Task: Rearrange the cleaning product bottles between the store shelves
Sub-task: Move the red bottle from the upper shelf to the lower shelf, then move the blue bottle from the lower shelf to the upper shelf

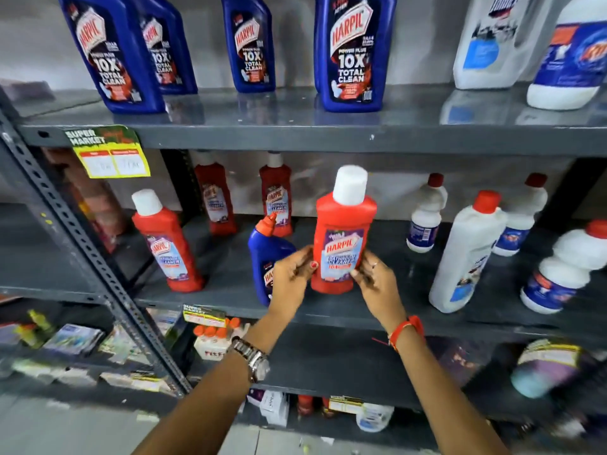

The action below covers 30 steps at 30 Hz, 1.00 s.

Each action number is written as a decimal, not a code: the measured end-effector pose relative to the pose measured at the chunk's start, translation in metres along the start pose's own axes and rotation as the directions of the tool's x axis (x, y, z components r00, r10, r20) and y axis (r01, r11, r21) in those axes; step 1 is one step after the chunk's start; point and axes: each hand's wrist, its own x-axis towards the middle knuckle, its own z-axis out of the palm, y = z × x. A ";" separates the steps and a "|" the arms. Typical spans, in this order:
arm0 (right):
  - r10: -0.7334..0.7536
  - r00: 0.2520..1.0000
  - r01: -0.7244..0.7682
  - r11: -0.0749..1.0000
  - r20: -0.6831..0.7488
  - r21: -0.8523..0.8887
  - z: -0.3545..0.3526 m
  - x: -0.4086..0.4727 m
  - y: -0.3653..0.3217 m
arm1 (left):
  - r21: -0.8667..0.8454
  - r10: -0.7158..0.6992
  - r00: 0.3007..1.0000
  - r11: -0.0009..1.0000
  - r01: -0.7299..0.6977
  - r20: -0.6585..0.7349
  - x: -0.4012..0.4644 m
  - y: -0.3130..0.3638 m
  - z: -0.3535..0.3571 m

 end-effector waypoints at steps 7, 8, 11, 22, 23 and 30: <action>0.169 0.984 -0.172 0.983 -0.048 -0.069 0.008 0.005 0.039 | 0.037 -0.138 0.990 0.990 0.137 0.024 0.009 -0.060 0.018; 0.182 0.982 -0.186 0.979 -0.055 -0.085 0.008 0.005 0.043 | 0.042 -0.161 0.986 0.986 0.160 0.031 0.010 -0.065 0.020; 0.209 0.976 -0.216 0.968 -0.067 -0.126 0.007 0.005 0.054 | 0.037 -0.217 0.975 0.976 0.216 0.050 0.013 -0.076 0.026; 0.076 0.901 -0.156 0.976 -0.427 -0.154 0.027 -0.015 0.063 | -0.035 -0.128 0.923 0.992 0.124 -0.363 -0.019 -0.057 0.019; 0.030 0.864 -0.136 0.975 -0.503 -0.174 0.031 -0.022 0.062 | -0.073 -0.094 0.892 0.995 0.069 -0.442 -0.026 -0.056 0.012; -0.063 0.974 0.000 0.960 -0.216 -0.279 0.090 -0.026 0.056 | -0.143 -0.135 0.782 0.988 0.059 -0.609 -0.025 -0.072 -0.055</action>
